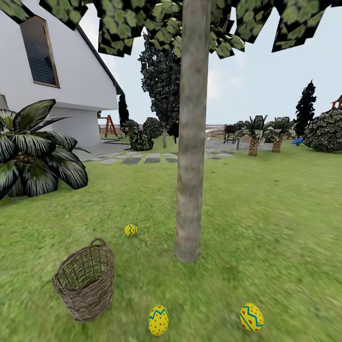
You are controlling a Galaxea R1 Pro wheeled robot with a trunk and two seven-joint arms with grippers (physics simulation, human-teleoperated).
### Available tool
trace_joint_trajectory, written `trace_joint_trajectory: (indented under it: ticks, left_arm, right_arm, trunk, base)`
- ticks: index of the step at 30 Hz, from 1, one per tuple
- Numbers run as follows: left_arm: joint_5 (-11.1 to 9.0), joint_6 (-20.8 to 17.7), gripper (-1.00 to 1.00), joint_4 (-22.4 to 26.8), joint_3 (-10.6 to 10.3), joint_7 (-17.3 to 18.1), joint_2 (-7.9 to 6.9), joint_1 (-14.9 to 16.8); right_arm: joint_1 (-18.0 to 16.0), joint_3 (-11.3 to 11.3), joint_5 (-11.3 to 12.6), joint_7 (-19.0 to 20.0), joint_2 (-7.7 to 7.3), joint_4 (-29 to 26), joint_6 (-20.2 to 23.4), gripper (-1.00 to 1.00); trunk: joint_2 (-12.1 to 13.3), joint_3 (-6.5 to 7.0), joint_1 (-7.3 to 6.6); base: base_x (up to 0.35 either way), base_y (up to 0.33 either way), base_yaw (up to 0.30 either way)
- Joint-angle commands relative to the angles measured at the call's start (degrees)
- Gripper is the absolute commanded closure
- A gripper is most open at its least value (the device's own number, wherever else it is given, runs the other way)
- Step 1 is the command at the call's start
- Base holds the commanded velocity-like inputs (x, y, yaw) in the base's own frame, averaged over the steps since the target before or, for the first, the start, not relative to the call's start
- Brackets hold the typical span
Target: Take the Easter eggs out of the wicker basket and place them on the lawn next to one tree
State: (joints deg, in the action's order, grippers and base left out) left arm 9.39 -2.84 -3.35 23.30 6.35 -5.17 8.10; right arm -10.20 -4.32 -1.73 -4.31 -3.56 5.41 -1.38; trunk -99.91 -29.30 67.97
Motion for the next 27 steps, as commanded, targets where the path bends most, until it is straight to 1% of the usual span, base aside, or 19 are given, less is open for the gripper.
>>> trace_joint_trajectory:
  ticks: [1,6,10,13,18,23,27]
  left_arm:
    - [0.54,-0.08,-1.0,-0.08,0.51,0.09,0.0,-0.02]
    - [0.42,-0.21,-1.0,0.42,0.75,0.11,-0.2,-0.09]
    - [0.47,-0.15,-1.0,0.54,0.72,0.15,-0.11,-0.1]
    - [0.49,-0.09,-1.0,0.44,0.69,0.18,-0.29,-0.1]
    - [0.62,-0.07,-1.0,-0.04,0.54,0.32,-0.16,-0.3]
    - [0.77,0.12,-1.0,-0.08,0.45,0.41,0.04,-3.07]
    - [0.8,0.18,-1.0,-0.08,0.44,0.41,0.06,-4.03]
  right_arm:
    - [-0.02,-0.42,0.02,-0.17,0.0,0.16,-0.17,-1.0]
    - [0.08,-0.24,0.63,-0.95,0.41,-0.89,-0.05,-1.0]
    - [0.09,-0.39,0.67,-0.98,0.07,-2.2,-0.19,-1.0]
    - [0.09,-0.51,0.56,-0.97,0.04,-2.07,-0.18,-1.0]
    - [0.09,-0.52,0.63,-1.27,-0.03,-0.91,-0.69,-1.0]
    - [0.6,-0.5,0.67,-1.89,0.12,-0.03,-2.5,-1.0]
    - [1.49,-0.51,0.68,-2.21,0.44,0.03,-2.71,-1.0]
  trunk:
    - [0.38,0.13,-0.23]
    - [2.39,1.02,-1.33]
    - [3.99,1.74,-2.21]
    - [5.2,2.28,-2.87]
    - [7.2,3.18,-3.97]
    - [9.21,4.08,-5.06]
    - [10.81,4.79,-5.94]
  base:
    - [0.0,0.0,0.0]
    - [0.0,0.0,0.0]
    - [0.0,0.0,0.0]
    - [0.0,0.0,0.0]
    - [0.0,0.0,0.0]
    - [0.0,0.0,0.0]
    - [0.0,0.0,0.0]
